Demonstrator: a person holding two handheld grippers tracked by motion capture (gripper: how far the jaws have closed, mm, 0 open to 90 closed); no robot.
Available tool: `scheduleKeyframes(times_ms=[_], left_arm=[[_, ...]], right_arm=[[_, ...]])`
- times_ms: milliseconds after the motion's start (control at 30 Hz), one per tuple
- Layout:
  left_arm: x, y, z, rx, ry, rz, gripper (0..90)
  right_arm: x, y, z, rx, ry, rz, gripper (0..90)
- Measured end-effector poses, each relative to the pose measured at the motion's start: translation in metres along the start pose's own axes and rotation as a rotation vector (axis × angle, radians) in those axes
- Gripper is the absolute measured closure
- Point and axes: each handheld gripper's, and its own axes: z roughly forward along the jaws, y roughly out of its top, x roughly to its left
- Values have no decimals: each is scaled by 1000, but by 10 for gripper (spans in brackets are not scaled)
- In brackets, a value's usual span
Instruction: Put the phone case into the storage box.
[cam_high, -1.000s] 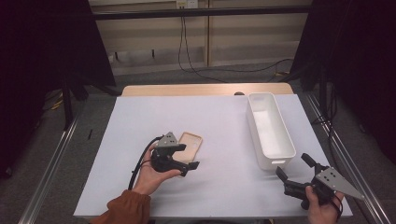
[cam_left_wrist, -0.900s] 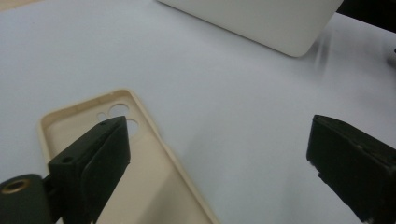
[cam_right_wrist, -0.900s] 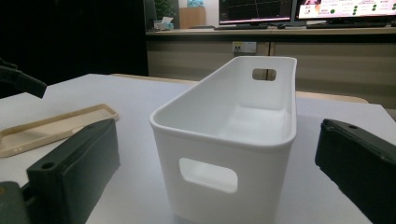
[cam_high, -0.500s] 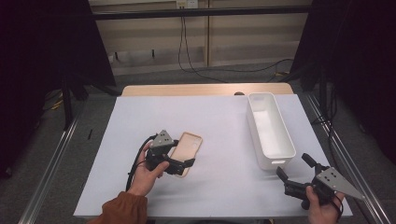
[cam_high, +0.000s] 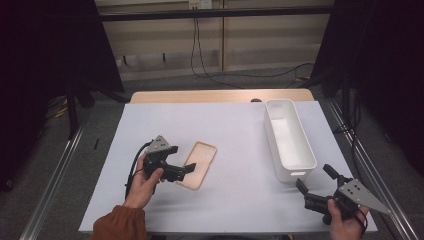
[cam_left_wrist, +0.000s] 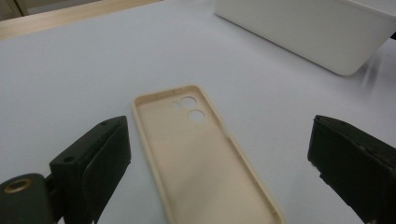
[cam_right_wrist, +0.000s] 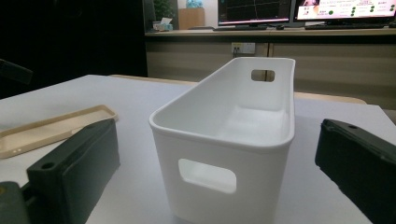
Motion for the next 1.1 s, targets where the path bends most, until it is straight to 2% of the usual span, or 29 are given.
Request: scheduleKeyframes(times_ms=[133, 200, 333, 400, 467, 533, 600, 667, 700, 767, 833, 933, 1100], left_arm=[[5, 1, -4, 43, -7, -14, 54], [7, 0, -5, 61, 6, -12, 49], [13, -1, -7, 85, 21, -53, 45], [17, -1, -8, 93, 50, -58, 37], [21, -2, -7, 104, 41, -84, 36], [24, -3, -4, 115, 49, -80, 35], [26, -4, 0, 142, 34, -83, 35], [28, -5, 4, 152, 38, -74, 47], [30, -4, 6, 170, 16, -70, 51], [32, -3, 9, 179, 11, -63, 54], [32, -1, 13, 199, 22, -44, 55], [32, 1, 18, 221, 11, -51, 62], [32, 4, 29, 284, 16, -28, 67]], right_arm=[[0, 0, 0, 1, 1, 0, 0], [0, 0, 0, -1, -1, 1, 0], [0, 0, 0, 0, -2, 1, 0], [0, 0, 0, -1, -1, 1, 0], [0, 0, 0, 0, 0, 1, 0], [0, 0, 0, 1, -1, 3, 0], [0, 0, 0, 1, -1, 2, 0], [0, 0, 1, 1, -2, 1, 0], [0, 0, 1, 3, -1, 1, 0], [0, 0, 1, 2, -1, 3, 0], [0, 0, 1, 3, -1, 1, 0], [0, 0, 1, 3, 0, 1, 0], [0, 0, 1, 3, -1, 0, 0]])
